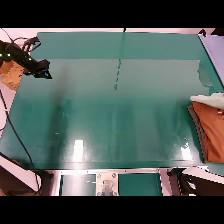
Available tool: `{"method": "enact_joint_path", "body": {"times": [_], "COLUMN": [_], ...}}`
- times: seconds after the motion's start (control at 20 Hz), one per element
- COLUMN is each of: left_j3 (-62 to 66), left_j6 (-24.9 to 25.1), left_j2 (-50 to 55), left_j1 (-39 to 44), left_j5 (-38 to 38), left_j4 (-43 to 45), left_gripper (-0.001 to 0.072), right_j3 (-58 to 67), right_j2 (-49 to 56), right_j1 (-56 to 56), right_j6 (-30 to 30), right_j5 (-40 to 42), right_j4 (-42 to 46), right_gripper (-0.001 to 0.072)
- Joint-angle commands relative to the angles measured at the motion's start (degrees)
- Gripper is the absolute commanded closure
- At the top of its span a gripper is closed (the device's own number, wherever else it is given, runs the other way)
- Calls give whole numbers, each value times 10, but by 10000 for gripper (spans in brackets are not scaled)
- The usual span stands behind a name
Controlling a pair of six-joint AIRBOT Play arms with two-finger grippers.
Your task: Fold the shirts.
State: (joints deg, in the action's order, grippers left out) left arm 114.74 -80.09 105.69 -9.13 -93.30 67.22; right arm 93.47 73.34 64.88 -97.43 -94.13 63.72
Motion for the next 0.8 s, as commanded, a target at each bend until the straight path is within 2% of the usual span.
{"method": "enact_joint_path", "body": {"times": [0.0, 0.15, 0.3, 0.35, 0.4, 0.45, 0.55, 0.6, 0.65, 0.7, 0.75], "left_j3": [-5, -5, -5, -5, -5, -5, -5, -4, -2, -2, -2], "left_j6": [0, 0, 0, 0, 0, 1, 7, 7, 7, 7, 6], "left_j2": [0, 0, 0, 0, 0, 0, 0, -2, -4, -10, -18], "left_j1": [0, 0, 0, 0, 0, 0, 0, 0, 0, 0, 0], "left_j5": [-5, -6, -7, -7, -6, -6, -6, -6, -6, -5, -2], "left_j4": [-2, -2, -3, -3, -3, -4, -17, -23, -28, -28, -28], "left_gripper": [687, 687, 687, 687, 687, 687, 688, 688, 688, 688, 688], "right_j3": [-56, -108, -171, -194, -215, -228, -228, -221, -209, -193, -178], "right_j2": [-9, -9, -8, -8, -8, -8, -5, -5, -5, -5, -5], "right_j1": [10, 10, 10, 11, 11, 11, 9, 6, 0, -10, -26], "right_j6": [-43, -46, -59, -62, -61, -61, -82, -87, -86, -74, -57], "right_j5": [-97, -113, -113, -113, -113, -113, -106, -96, -76, -50, -24], "right_j4": [168, 273, 334, 345, 352, 354, 344, 313, 256, 186, 125], "right_gripper": [692, 691, 689, 589, 279, 127, 128, 135, 261, 594, 678]}}
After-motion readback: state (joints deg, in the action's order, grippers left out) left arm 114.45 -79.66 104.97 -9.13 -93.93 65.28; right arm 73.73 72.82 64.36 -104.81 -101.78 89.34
